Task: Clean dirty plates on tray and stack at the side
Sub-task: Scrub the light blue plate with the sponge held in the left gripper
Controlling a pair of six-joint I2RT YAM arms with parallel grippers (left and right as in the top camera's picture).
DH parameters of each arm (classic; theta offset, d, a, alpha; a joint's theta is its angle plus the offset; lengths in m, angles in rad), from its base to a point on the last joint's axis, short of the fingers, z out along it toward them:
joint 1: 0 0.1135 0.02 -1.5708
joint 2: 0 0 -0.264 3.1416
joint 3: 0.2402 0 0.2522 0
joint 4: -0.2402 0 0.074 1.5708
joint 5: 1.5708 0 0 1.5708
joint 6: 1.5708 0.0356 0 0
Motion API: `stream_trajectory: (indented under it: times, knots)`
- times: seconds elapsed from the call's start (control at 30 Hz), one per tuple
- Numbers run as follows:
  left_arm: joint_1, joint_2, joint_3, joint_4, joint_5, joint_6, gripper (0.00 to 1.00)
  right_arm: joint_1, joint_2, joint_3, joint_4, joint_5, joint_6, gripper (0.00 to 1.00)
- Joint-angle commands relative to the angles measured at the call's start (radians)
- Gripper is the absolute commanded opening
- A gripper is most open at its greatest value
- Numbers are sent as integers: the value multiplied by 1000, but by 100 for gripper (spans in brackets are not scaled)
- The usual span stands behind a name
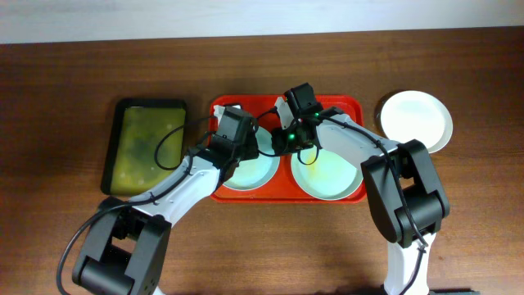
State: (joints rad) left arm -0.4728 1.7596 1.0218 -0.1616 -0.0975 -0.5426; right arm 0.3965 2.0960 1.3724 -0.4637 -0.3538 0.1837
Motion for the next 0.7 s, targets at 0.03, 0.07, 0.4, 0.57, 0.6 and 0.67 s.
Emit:
stream_trajectory:
  times: [0.03,0.07,0.4,0.57,0.6,0.67]
  knots:
    - [8,96,13,66,49,-36,0,2,22,-14,-4,24,-8,4]
    - [11,113,13,64,28,-36,0,2,22,-14,-4,24,-8,4]
    - [137,181,13,-25,-251,97,0,2,22,-14,-5,24,-8,4]
    - [148,105,13,-129,-344,126,0,2,22,-14,-1,24,-8,4]
    - [141,62,13,-142,-341,126,0,2,22,-14,-1,24,-8,4]
    - [125,-37,13,-159,-320,126,0,2,22,-14,-1,24,-8,4]
